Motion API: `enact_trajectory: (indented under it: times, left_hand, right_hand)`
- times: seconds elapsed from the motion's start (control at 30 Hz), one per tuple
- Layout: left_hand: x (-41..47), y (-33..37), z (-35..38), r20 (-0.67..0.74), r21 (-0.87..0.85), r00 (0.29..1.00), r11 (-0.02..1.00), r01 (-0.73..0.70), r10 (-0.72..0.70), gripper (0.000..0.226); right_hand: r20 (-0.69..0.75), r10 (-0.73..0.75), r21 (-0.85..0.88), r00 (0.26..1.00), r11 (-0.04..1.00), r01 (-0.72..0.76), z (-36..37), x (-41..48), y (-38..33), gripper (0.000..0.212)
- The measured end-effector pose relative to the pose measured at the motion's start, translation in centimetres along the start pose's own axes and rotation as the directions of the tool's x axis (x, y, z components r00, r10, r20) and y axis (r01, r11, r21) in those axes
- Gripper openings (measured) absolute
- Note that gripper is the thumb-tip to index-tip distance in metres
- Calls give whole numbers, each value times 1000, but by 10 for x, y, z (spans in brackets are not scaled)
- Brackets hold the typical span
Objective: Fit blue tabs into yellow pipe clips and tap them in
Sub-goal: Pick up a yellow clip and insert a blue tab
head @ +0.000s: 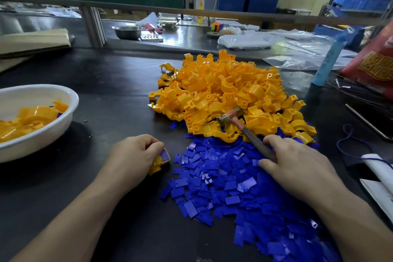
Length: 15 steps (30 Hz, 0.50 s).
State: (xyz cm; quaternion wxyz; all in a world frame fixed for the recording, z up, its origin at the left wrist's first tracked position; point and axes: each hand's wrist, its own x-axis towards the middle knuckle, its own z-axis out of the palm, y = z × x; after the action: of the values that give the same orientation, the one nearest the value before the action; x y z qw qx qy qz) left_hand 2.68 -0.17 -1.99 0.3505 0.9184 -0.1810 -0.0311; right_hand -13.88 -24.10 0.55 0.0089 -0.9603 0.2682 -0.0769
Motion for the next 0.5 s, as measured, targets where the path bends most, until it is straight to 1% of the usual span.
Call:
enact_trajectory:
  times: [0.07, 0.1, 0.17, 0.2, 0.23, 0.27, 0.3, 0.33, 0.4, 0.43, 0.5]
  left_hand:
    - [1, 1, -4, 37, 101, 999, 994, -32, 28, 20]
    - [1, 0, -7, 56, 154, 998, 987, -34, 26, 26]
    - [3, -3, -15, 109, 236, 994, 972, 7, -34, 61]
    - [3, -4, -19, 131, 254, 989, 967, 28, -63, 71]
    - [2, -5, -22, 151, 263, 986, 964, 30, -72, 75]
    - [1, -4, -24, 166, 277, 984, 961, 20, -69, 74]
    - [0, -5, -24, 171, 310, 984, 951, -8, -47, 70]
    - [-1, -4, -23, 178, 357, 984, 933, -44, -22, 64]
    - [-1, -3, -21, 181, 434, 983, 895, -105, 27, 52]
    - [0, -3, -20, 184, 448, 982, 885, -124, 44, 47]
    - [0, -2, -19, 180, 454, 982, 881, -131, 54, 44]
  right_hand:
    - [-8, 9, 26, 1000, 1000, -9, 1, 1, 1, 41]
    - [-16, 10, 45, 1000, 999, -9, 1, 1, 1, 38]
    - [-39, 6, 65, 999, 998, -3, -1, 2, 3, 33]
    - [-44, 0, 71, 999, 997, 3, -3, 2, 3, 31]
    - [-41, -4, 102, 999, 995, 8, -7, 1, 4, 28]
    - [-38, -4, 171, 999, 985, 10, -12, -1, 4, 23]
    - [-34, 2, 279, 999, 960, 7, -18, -2, 2, 17]
    - [-36, 11, 416, 999, 910, 5, -25, -5, -1, 11]
    - [-28, 31, 673, 999, 740, -4, -37, -11, -15, 12]
    - [7, 17, 754, 1000, 657, -17, -40, -15, -24, 14]
    - [119, -66, 833, 991, 550, -64, -42, -26, -41, 16]
